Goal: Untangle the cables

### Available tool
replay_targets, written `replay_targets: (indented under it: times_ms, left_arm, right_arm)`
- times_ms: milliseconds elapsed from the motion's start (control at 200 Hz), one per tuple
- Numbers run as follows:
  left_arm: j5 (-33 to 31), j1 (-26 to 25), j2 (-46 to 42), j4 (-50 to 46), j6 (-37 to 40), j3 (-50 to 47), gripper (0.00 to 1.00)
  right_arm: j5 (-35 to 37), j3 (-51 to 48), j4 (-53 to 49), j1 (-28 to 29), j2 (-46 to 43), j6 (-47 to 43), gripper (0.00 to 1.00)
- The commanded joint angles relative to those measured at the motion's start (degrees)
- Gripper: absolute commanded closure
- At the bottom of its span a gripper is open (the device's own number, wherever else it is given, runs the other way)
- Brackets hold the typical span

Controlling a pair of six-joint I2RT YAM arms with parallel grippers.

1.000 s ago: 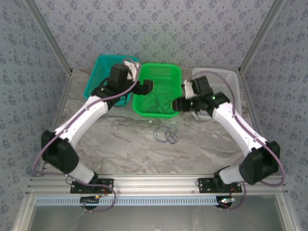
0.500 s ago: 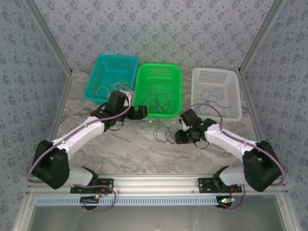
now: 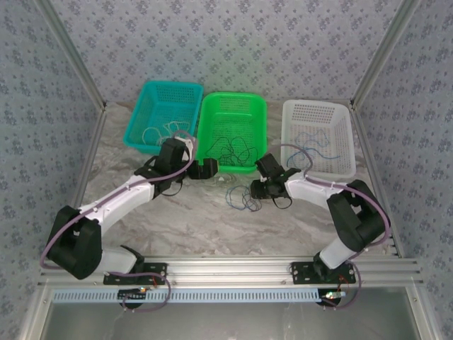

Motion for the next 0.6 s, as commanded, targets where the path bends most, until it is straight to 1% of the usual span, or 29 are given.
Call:
replay_targets:
  times_ms: [0, 55, 145, 195, 270, 410, 510, 595]
  left_arm:
    - [-0.36, -0.26, -2.61, 0.42, 1.27, -0.12, 0.01]
    - [-0.74, -0.29, -2.83, 0.44, 1.36, -0.29, 0.00]
    - [-0.89, -0.30, -2.88, 0.81, 1.47, -0.47, 0.01]
    - [-0.91, -0.28, -2.61, 0.76, 1.52, -0.38, 0.01]
    - [-0.39, -0.25, -2.15, 0.73, 1.54, -0.19, 0.01]
    - [0.63, -0.29, -1.48, 2.24, 1.19, -0.29, 0.01]
    - [2.18, -0.41, -0.74, 3.32, 1.10, 0.30, 0.00]
    - [3.81, -0.65, -0.03, 4.62, 1.10, 0.96, 0.01]
  right_arm:
    - [2.93, 0.19, 4.51, -0.01, 1.57, 1.71, 0.66]
    - [3.92, -0.49, 5.07, -0.12, 2.06, 1.94, 0.73]
    - [3.43, -1.72, 6.41, 0.29, 1.11, 1.82, 0.92]
    - [3.89, -2.65, 6.78, 1.36, -1.15, 0.99, 1.00]
    - [5.90, -3.41, 5.60, 3.82, -5.72, 0.00, 1.00]
    - [9.73, -3.75, -0.33, 7.15, -15.73, -0.92, 1.00]
    - [11.61, -3.99, -3.09, 8.30, -24.04, -1.85, 1.00]
    - [11.10, -3.77, -3.91, 8.55, -30.63, -3.72, 1.00]
